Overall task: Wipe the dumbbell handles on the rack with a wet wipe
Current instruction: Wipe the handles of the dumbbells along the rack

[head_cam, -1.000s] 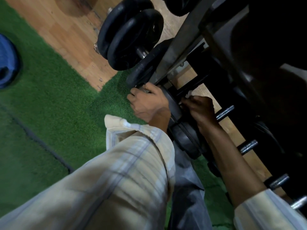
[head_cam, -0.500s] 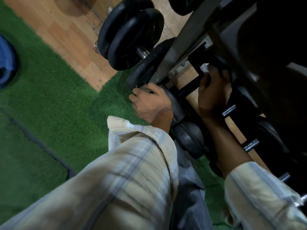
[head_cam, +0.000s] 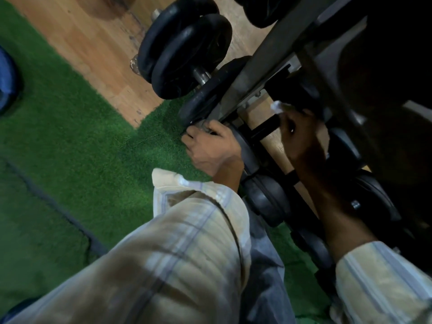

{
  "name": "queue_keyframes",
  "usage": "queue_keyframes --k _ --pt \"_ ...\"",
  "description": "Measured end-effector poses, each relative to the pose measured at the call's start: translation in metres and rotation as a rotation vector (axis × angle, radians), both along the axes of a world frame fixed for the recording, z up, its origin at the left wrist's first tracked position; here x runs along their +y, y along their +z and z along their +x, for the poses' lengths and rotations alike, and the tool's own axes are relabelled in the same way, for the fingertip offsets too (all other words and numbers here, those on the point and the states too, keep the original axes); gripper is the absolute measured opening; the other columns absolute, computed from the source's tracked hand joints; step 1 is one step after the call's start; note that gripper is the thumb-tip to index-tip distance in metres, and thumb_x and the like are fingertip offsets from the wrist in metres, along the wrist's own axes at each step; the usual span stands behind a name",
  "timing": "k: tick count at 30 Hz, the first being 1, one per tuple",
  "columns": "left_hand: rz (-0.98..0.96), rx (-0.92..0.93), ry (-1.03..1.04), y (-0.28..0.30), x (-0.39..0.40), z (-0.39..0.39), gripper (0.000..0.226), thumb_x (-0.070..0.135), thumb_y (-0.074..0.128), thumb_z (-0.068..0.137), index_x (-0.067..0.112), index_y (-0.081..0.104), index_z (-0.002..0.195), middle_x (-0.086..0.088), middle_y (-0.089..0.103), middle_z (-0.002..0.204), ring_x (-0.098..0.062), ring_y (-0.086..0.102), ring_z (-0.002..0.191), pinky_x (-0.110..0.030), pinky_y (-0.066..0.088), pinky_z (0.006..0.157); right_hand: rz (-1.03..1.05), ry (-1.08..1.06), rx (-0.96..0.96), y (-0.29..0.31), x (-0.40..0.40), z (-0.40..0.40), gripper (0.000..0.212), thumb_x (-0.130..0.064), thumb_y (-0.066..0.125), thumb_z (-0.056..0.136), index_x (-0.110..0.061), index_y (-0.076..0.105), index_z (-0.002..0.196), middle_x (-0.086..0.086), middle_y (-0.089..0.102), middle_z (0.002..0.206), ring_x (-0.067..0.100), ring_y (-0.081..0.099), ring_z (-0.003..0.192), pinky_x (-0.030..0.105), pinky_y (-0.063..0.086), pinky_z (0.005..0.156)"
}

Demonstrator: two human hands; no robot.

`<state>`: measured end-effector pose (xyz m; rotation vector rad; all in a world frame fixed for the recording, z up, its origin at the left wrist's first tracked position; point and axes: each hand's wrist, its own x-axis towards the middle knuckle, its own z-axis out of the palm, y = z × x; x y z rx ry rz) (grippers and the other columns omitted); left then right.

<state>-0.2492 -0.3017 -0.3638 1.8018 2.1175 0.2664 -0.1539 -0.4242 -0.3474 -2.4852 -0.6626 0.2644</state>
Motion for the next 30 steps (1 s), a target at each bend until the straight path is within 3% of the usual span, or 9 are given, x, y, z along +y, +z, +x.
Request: queue_keyframes --k 3,7,11,15,18,20,23,27,30 --pt "0.004 -0.008 0.010 0.000 0.000 -0.001 0.052 0.046 0.033 0.084 0.006 0.061 0.102 -0.016 0.061 0.105 -0.041 0.063 0.088 -0.045 0.049 0.070 -0.008 -0.143 -0.109 -0.016 -0.009 -0.004 0.033 -0.030 0.049 0.108 -0.016 0.071 0.128 0.010 0.076 0.102 0.019 0.071 0.087 0.015 0.043 0.073" --pt "0.007 -0.019 0.015 0.002 0.000 0.000 0.053 0.047 0.033 0.083 0.006 0.061 0.101 -0.017 0.061 0.105 -0.042 0.062 0.088 -0.045 0.049 0.069 0.191 -0.395 0.056 -0.010 0.011 -0.028 0.028 -0.018 0.061 0.097 -0.008 0.071 0.121 0.008 0.074 0.110 0.012 0.071 0.094 0.007 0.049 0.080" --pt "-0.012 -0.005 -0.002 0.003 -0.001 0.000 0.053 0.047 0.030 0.084 0.007 0.060 0.100 -0.015 0.060 0.105 -0.041 0.061 0.088 -0.045 0.047 0.069 0.347 -0.813 0.525 -0.005 0.025 -0.034 0.049 -0.028 0.077 0.082 -0.007 0.066 0.125 0.006 0.073 0.113 0.008 0.067 0.090 0.002 0.045 0.068" --pt "-0.002 -0.013 0.013 0.004 0.000 0.000 0.052 0.046 0.033 0.083 0.006 0.061 0.099 -0.017 0.060 0.104 -0.041 0.062 0.088 -0.046 0.048 0.069 0.538 -1.049 0.970 -0.019 0.027 0.004 0.054 -0.046 0.077 0.064 -0.020 0.070 0.111 0.001 0.068 0.118 0.020 0.067 0.112 0.031 0.055 0.080" --pt "-0.006 -0.015 0.014 0.006 -0.001 0.003 0.053 0.045 0.033 0.082 0.004 0.061 0.101 -0.018 0.061 0.104 -0.042 0.062 0.088 -0.045 0.047 0.067 0.605 -1.050 1.198 -0.035 0.022 0.021 0.065 -0.046 0.076 0.073 -0.017 0.066 0.131 0.002 0.065 0.132 0.021 0.065 0.117 0.032 0.057 0.085" --pt "-0.018 -0.009 0.012 0.006 0.000 0.003 0.053 0.044 0.033 0.083 0.005 0.061 0.102 -0.018 0.061 0.104 -0.041 0.062 0.087 -0.044 0.047 0.067 0.624 -0.955 1.324 -0.032 0.019 0.022 0.069 -0.052 0.069 0.081 -0.012 0.064 0.137 0.003 0.069 0.129 0.013 0.071 0.103 0.026 0.056 0.075" --pt "-0.016 -0.002 0.014 0.005 0.000 0.002 0.051 0.044 0.035 0.083 0.005 0.061 0.102 -0.017 0.061 0.104 -0.041 0.062 0.087 -0.044 0.047 0.066 0.576 -0.794 1.398 -0.031 0.021 0.003 0.053 -0.052 0.053 0.095 -0.008 0.080 0.105 0.009 0.076 0.105 0.017 0.073 0.084 0.029 0.055 0.077" --pt "-0.032 -0.001 0.016 0.006 0.001 0.002 0.050 0.044 0.035 0.084 0.005 0.061 0.103 -0.018 0.060 0.105 -0.042 0.062 0.087 -0.045 0.048 0.067 0.425 -0.746 1.420 -0.034 0.024 -0.030 0.069 -0.058 0.085 0.068 -0.007 0.076 0.115 0.017 0.074 0.118 0.037 0.070 0.109 0.048 0.051 0.105" --pt "-0.038 -0.001 0.011 0.004 0.001 0.001 0.047 0.043 0.039 0.085 0.004 0.060 0.103 -0.019 0.060 0.106 -0.042 0.062 0.089 -0.046 0.049 0.070 0.216 -0.718 1.251 -0.031 0.017 -0.032 0.050 -0.055 0.085 0.072 -0.007 0.077 0.083 0.015 0.074 0.084 0.032 0.071 0.075 0.041 0.056 0.076"
